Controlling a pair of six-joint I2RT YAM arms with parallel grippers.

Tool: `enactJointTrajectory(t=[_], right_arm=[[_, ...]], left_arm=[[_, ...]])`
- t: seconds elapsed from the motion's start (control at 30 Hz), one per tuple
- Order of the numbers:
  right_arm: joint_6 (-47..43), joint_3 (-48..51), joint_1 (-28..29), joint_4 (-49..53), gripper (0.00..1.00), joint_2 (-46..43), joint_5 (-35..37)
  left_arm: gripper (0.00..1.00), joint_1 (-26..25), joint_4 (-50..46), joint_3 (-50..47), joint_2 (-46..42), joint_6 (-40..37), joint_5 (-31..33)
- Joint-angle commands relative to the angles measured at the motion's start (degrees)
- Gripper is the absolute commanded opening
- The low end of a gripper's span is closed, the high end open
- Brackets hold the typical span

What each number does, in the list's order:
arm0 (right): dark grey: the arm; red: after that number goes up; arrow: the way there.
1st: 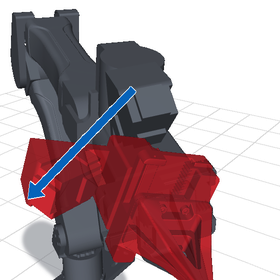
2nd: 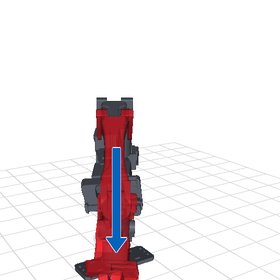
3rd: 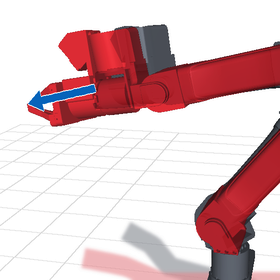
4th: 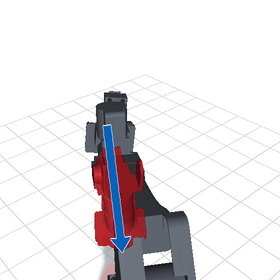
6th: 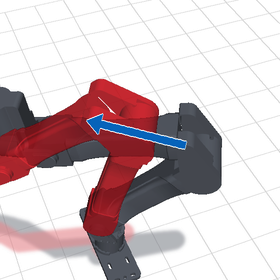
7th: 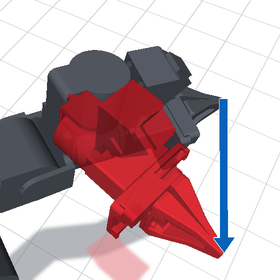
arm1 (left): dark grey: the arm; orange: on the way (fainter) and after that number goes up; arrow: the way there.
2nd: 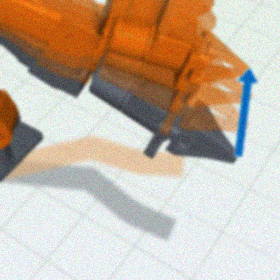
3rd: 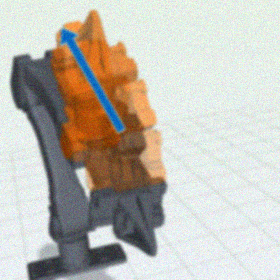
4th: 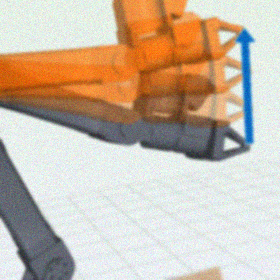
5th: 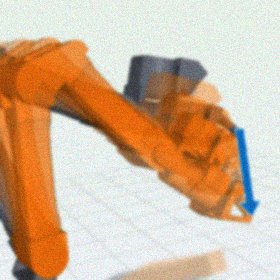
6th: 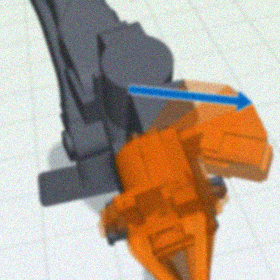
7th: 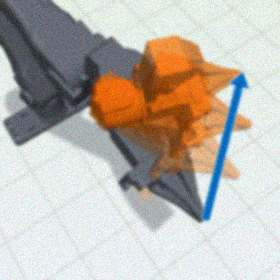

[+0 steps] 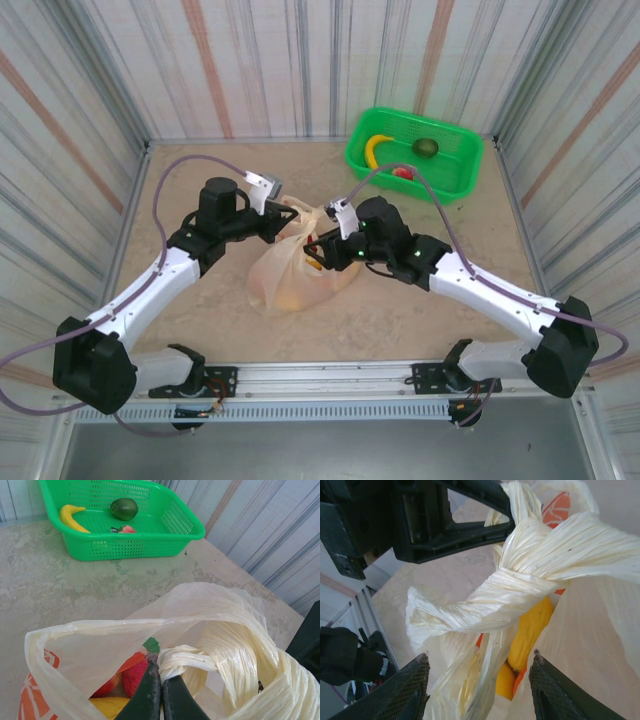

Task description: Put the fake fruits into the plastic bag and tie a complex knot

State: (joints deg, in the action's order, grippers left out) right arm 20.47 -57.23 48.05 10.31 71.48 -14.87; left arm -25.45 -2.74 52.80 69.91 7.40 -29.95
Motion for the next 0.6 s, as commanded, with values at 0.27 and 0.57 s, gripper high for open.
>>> enactJointTrajectory(t=[0.27, 0.57], right_arm=[[2.19, 0.81, -0.50, -3.10, 0.37, 2.03, -0.20], [1.77, 2.35, -1.32, -1.74, 0.04, 0.42, 1.96]], left_arm=[[0.00, 0.32, 0.21, -0.07, -1.04, 0.37, -0.08], [0.00, 0.32, -0.07, -0.06, -1.35, 0.16, 0.57]])
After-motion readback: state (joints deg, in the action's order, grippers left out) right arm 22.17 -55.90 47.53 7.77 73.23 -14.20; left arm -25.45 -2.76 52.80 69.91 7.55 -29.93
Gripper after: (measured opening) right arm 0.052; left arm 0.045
